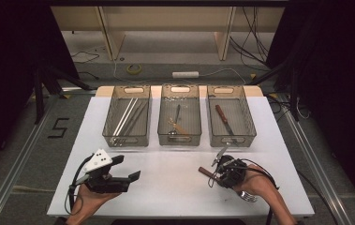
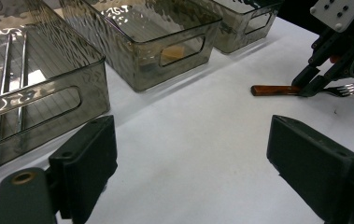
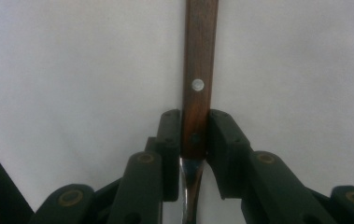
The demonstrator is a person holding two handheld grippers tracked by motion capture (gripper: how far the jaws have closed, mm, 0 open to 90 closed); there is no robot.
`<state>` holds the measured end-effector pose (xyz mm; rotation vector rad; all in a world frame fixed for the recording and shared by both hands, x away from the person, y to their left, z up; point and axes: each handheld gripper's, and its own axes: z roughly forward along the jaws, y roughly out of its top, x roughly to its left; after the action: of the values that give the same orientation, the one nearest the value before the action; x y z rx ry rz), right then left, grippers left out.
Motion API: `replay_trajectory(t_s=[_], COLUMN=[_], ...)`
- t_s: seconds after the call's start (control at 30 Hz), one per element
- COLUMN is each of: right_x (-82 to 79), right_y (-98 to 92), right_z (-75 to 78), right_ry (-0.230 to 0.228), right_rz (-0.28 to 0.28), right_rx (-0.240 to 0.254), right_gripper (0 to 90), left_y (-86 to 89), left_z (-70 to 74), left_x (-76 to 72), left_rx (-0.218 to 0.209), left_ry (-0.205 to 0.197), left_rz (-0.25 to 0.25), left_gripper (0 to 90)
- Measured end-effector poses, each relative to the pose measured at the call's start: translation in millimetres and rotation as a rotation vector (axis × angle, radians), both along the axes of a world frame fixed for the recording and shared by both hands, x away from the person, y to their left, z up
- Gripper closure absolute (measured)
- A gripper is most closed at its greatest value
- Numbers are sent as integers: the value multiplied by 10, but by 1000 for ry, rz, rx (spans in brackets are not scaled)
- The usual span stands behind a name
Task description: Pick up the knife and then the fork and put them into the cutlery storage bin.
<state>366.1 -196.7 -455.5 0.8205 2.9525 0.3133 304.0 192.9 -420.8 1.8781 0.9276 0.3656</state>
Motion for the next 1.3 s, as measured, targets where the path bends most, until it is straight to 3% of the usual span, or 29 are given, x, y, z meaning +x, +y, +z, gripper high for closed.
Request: replay_trajectory(t_s=[0.5,0.73,1.0,1.3], right_x=[-18,-49,-39,-7], right_y=[52,74,4,-71], right_z=[2,37,150,206], right_ry=[-18,-44,-83,-86], right_rz=[6,78,71,28], right_rx=[-31,-58,-8,64], right_gripper=[773,776,778,779], left_y=[-6,-5,-4,-4], left_z=[-3,-1,-1,-1], left_x=[3,5,3,2], left_rx=[6,5,5,5], left_ry=[-3,-3,-3,-3], left_rz=[-2,-2,-1,-1], left_gripper=[156,156,156,156])
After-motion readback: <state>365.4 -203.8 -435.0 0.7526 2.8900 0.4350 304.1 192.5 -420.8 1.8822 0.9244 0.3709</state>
